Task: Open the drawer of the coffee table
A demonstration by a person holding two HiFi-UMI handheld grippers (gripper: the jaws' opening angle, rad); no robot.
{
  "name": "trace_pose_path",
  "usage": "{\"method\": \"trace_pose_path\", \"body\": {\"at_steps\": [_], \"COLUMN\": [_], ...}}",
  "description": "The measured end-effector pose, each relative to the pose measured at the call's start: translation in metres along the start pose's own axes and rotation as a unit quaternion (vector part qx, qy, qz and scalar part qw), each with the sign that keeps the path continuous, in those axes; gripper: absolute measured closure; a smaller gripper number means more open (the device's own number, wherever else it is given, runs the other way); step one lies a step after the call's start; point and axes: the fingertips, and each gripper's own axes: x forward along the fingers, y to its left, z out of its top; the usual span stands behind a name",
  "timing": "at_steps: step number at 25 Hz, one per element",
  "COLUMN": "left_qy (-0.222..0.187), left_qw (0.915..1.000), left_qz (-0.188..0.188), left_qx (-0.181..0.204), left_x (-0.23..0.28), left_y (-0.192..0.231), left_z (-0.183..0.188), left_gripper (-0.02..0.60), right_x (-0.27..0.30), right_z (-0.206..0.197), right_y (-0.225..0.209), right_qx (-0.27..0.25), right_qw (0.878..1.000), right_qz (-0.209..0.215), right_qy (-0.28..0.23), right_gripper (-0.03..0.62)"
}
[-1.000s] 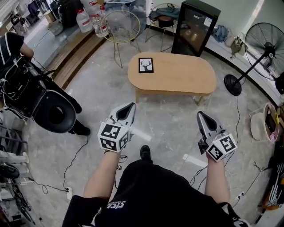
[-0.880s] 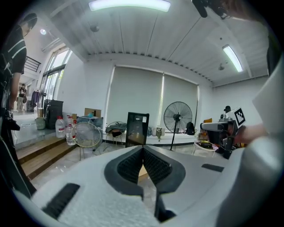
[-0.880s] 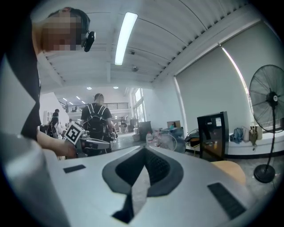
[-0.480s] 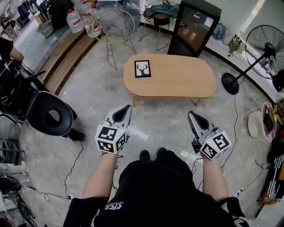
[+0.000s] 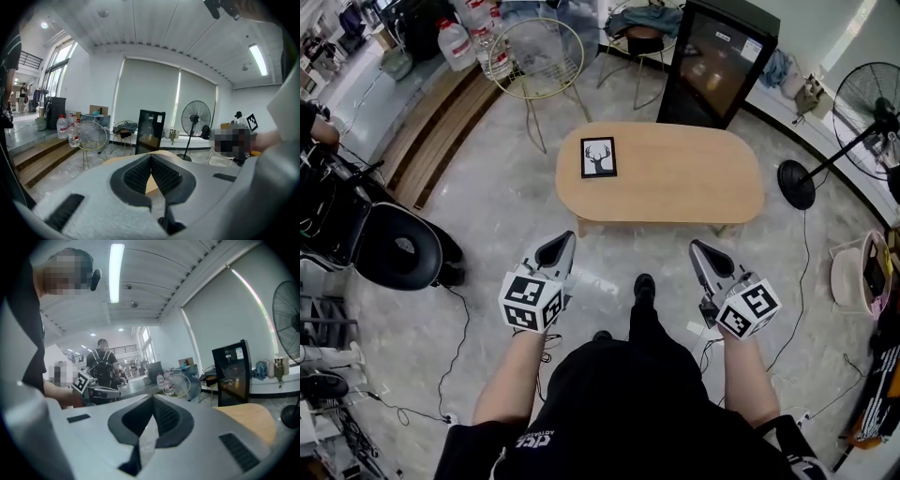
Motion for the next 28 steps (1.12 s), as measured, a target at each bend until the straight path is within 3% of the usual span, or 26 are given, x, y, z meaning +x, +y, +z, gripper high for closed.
{"method": "trace_pose_path", "body": {"at_steps": [8,11,16,21,28], "left_qy": [0.013,0.020,0.042,0.059,0.076], "left_qw": [0.9999,0.9996,0.9977,0.9949,0.9955], "left_qz": [0.010,0.022,0.044,0.042,0.019], "left_qx": [0.003,-0.003,-0.031,-0.070,-0.054], "left_x": [0.108,0.134,0.154,0.169,0.173], "left_y": [-0.007,-0.003,0.017,0.031,0.045], "left_z": [0.028,0.025,-0.010,-0.061,-0.135], "left_gripper": [0.575,0.575,0.574,0.575,0.574], "right_x": [0.056,0.075,0.104,0.119,0.131], "right_z": [-0.005,-0.015,-0.064,-0.104,-0.172], "right_y": [-0.114,-0.138,-0.143,-0.145,-0.122], "right_qx": [0.050,0.075,0.085,0.082,0.077], "right_qw": [0.998,0.995,0.989,0.986,0.983], "right_qz": [0.039,0.053,0.092,0.095,0.088], "right_qy": [0.017,0.023,0.078,0.113,0.139], "right_gripper": [0.588,0.588,0.588,0.588,0.588]}}
